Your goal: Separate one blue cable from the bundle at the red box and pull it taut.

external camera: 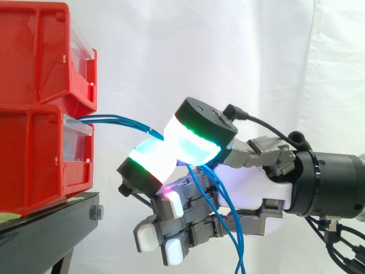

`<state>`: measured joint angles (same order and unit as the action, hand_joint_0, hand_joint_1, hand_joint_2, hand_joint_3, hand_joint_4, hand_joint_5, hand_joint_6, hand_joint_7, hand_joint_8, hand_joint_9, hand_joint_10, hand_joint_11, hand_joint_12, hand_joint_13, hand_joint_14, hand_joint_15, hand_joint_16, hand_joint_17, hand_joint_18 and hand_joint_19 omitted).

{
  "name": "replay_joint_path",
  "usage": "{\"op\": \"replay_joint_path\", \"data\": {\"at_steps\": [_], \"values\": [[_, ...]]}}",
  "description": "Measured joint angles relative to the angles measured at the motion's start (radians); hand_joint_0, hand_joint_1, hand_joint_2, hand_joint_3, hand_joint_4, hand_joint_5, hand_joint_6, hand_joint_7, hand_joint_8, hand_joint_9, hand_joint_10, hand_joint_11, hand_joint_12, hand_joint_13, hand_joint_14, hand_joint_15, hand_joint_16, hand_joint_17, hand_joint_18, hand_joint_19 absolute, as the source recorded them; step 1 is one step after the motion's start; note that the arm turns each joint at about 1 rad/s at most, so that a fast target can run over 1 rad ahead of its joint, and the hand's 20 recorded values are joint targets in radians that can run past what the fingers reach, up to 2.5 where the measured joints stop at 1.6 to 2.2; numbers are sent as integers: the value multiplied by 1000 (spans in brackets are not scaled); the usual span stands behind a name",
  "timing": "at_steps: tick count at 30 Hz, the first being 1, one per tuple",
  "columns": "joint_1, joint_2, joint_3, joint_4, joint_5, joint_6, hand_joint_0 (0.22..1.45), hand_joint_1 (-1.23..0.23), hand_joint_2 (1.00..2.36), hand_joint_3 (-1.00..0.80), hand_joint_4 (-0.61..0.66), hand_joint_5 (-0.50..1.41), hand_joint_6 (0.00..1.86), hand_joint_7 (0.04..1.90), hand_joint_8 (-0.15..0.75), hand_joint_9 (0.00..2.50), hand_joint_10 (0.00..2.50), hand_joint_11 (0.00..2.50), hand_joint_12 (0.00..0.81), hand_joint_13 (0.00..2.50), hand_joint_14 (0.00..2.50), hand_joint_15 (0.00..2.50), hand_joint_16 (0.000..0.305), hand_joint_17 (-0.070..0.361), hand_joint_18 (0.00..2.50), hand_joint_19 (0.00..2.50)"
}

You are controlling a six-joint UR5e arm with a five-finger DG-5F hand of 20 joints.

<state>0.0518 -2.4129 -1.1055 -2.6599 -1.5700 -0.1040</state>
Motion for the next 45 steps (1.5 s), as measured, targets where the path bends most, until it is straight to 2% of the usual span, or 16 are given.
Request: {"op": "replay_joint_path", "data": {"at_steps": [1,5,8,10,14,16,21,25,33,39,45], "values": [[0,0,0,0,0,-1,525,-723,1000,-500,129,-156,884,1146,288,969,23,898,363,843,20,543,52,117,767,730],[0,0,0,0,-1,-6,504,-618,1000,-500,134,-149,874,1151,297,991,23,890,371,849,21,547,54,121,768,751],[0,0,0,0,0,-8,565,-481,1000,-500,122,-146,850,1147,292,1005,23,887,360,845,21,557,51,114,737,782],[0,0,0,0,1,-9,599,-478,1003,-464,115,-147,844,1159,290,1003,24,891,354,842,21,561,50,112,728,797],[3,0,0,0,3,-10,584,-583,1015,-243,112,-146,839,1186,295,996,24,890,359,845,21,563,51,115,725,797],[4,0,1,2,3,-11,575,-640,1014,-171,129,-144,844,1176,318,1008,22,875,387,867,21,550,58,130,771,760],[5,0,3,2,4,-11,591,-749,1019,-90,121,-159,871,1207,303,965,23,905,377,848,20,559,55,125,746,776],[6,0,4,4,4,-13,628,-838,1020,-138,45,-180,892,1179,272,921,24,939,350,816,23,564,51,114,714,770],[6,0,4,1,4,-14,751,-898,1001,-485,3,-183,906,1159,261,925,24,942,335,823,23,550,49,110,752,720],[4,0,4,0,4,-13,770,-898,1000,-500,17,-182,906,1150,260,939,26,947,329,840,22,549,48,108,782,715],[3,0,4,0,4,-13,705,-898,1000,-500,81,-170,900,1158,264,971,23,939,330,859,23,560,48,108,798,731]]}}
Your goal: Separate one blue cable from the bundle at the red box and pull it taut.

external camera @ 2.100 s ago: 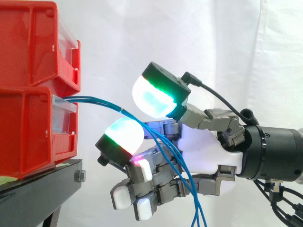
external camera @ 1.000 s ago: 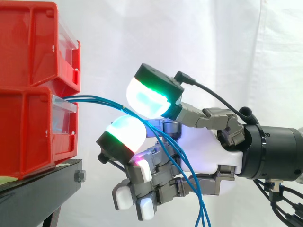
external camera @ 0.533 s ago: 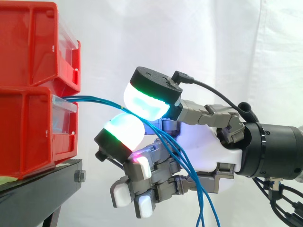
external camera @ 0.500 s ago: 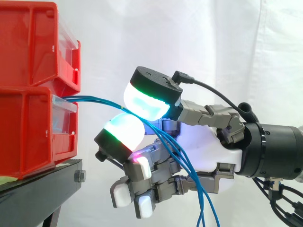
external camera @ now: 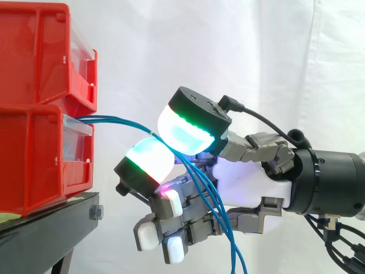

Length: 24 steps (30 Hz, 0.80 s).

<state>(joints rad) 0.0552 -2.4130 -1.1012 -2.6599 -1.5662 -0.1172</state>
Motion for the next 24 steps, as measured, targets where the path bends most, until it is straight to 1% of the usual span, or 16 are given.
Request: {"op": "replay_joint_path", "data": {"at_steps": [2,5,6,8,9,11,16,20,22,23,24], "values": [[0,0,1,0,0,0,669,-854,1000,-500,95,-163,896,1184,269,994,24,956,335,876,24,576,48,108,797,747],[0,0,2,0,0,-1,635,-764,1000,-500,107,-154,889,1168,275,1017,25,942,340,884,23,573,48,109,805,768],[1,0,2,0,0,-1,631,-755,1000,-500,107,-154,889,1159,275,1018,24,945,338,884,22,579,48,108,805,767],[2,0,1,-1,0,-1,591,-645,1000,-500,111,-148,882,1120,274,1033,24,943,348,891,22,576,49,109,805,783],[2,0,1,-1,1,-1,590,-633,1000,-500,112,-148,880,1118,278,1037,24,942,346,891,22,580,49,109,804,781],[2,0,2,-3,2,-1,572,-543,1000,-500,115,-144,869,1120,280,1050,24,930,350,892,23,586,49,111,805,789],[3,0,2,-6,3,-1,530,-453,1000,-500,132,-140,848,1136,294,1066,27,931,364,897,24,589,52,118,804,811],[3,0,2,-6,4,-1,495,-470,1000,-500,139,-140,846,1106,306,1078,23,926,379,903,23,586,56,125,818,808],[3,0,3,-6,4,-1,469,-563,1000,-500,157,-141,844,1121,315,1075,22,927,388,912,20,590,58,130,836,806],[4,0,3,-7,5,-1,467,-572,1000,-500,155,-142,845,1128,315,1075,23,927,390,912,23,582,58,131,838,805],[4,0,3,-8,5,0,460,-677,1000,-500,154,-146,851,1122,315,1071,23,931,391,912,20,588,58,131,844,797]]}}
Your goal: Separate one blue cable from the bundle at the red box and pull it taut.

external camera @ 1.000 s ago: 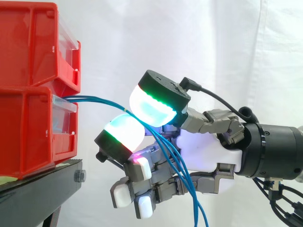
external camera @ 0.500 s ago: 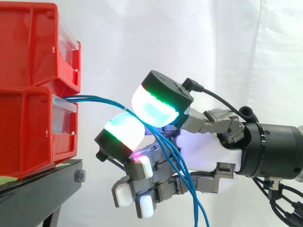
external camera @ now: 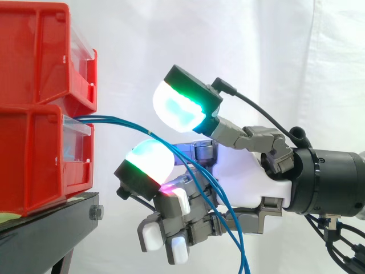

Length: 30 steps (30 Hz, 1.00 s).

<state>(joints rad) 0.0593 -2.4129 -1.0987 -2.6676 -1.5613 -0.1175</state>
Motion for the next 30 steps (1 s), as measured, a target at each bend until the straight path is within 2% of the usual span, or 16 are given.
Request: {"op": "replay_joint_path", "data": {"at_steps": [3,5,8,11,13,16,20,29,30], "values": [[0,0,0,-1,0,0,497,-832,1000,-500,142,-153,856,1153,290,1040,23,936,377,896,23,594,55,123,816,810],[0,0,0,-2,0,1,567,-852,1000,-500,125,-156,860,1174,276,1031,26,958,354,879,24,599,50,114,785,821],[0,0,0,-3,1,1,652,-786,1000,-494,98,-154,875,1242,270,1046,25,942,342,887,22,588,48,109,792,805],[0,0,0,-3,1,2,642,-751,1004,-454,94,-154,881,1226,274,1058,25,938,340,889,22,590,48,109,791,807],[0,0,0,-3,1,1,611,-647,1005,-449,106,-153,873,1178,271,1057,25,910,347,877,24,588,49,111,770,826],[1,0,0,-3,0,1,606,-571,1002,-470,115,-150,862,1151,276,1057,25,912,348,878,24,597,50,112,762,832],[2,0,0,-3,0,1,608,-537,1001,-481,122,-147,854,1143,277,1060,25,896,350,880,24,592,49,111,759,841],[2,0,2,-3,0,0,602,-676,1000,-500,132,-144,844,1184,284,1066,25,912,354,882,22,596,50,112,768,832],[2,0,2,-3,0,0,627,-731,1008,-402,112,-144,845,1231,283,1062,25,914,354,881,22,598,50,112,768,823]]}}
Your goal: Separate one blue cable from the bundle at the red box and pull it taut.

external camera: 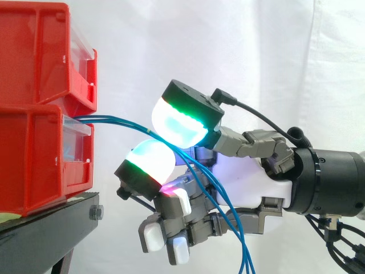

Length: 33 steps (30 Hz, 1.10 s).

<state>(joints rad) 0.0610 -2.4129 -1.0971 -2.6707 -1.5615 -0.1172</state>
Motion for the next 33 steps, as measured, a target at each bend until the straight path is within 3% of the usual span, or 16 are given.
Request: {"op": "replay_joint_path", "data": {"at_steps": [4,8,11,13,22,27,33], "values": [[0,0,0,0,0,0,655,-849,1020,-233,52,-153,865,1331,274,1032,25,937,351,875,24,585,50,111,780,808],[0,0,0,0,1,0,690,-892,1022,-197,15,-162,894,1360,274,1033,25,949,345,881,25,579,49,110,804,786],[0,0,0,0,0,0,709,-824,1017,-291,19,-175,922,1300,270,1034,24,949,346,883,23,575,49,110,808,792],[0,0,0,0,0,-1,676,-740,1009,-390,86,-180,923,1277,274,1037,25,956,351,872,24,583,49,111,789,806],[0,0,0,0,0,-1,657,-600,1003,-457,174,-180,926,1354,291,1045,26,1084,361,868,22,583,50,113,775,822],[0,0,0,0,0,-1,775,-799,1012,-364,34,-178,943,1401,295,1083,25,1146,350,887,24,588,50,112,818,782],[0,0,0,0,1,0,838,-855,1000,-500,-11,-174,952,1423,276,1135,28,1195,341,918,24,601,48,108,828,789]]}}
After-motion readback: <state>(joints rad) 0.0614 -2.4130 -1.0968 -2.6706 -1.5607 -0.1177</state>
